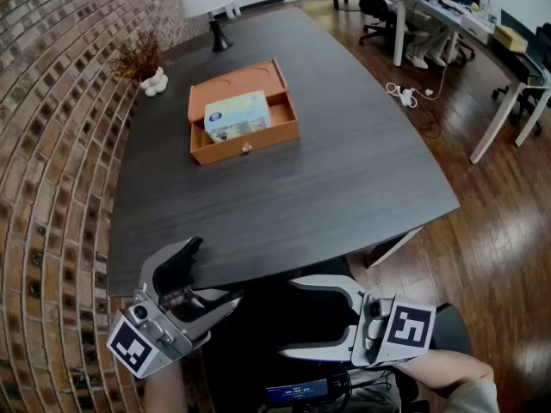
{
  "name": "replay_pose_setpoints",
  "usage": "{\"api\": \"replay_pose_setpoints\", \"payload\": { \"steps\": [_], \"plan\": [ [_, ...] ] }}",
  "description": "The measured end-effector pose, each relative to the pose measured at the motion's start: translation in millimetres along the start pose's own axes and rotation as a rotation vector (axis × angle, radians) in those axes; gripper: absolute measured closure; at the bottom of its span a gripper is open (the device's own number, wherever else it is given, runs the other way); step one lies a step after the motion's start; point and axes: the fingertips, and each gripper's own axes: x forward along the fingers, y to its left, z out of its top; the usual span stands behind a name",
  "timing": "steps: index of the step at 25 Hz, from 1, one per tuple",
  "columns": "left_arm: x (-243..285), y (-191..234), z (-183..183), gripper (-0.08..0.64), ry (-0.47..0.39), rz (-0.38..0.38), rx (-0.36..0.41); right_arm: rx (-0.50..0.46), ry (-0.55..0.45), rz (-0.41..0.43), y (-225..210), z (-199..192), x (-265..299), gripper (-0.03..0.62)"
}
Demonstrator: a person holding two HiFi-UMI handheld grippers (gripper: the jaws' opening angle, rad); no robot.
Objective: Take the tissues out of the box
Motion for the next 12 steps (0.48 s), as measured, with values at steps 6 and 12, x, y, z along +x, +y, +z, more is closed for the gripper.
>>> {"api": "replay_pose_setpoints", "payload": {
  "steps": [6, 12],
  "plan": [
    [51, 56, -12, 0.239, 0.157, -0.077, 0.127, 0.021, 0.014, -0.011, -3, 3, -8, 0.244],
    [102, 141, -64, 0.112, 0.38, -0.137, 0.138, 0.034, -0.001, -0.019, -8, 6, -10, 0.245]
  ]
}}
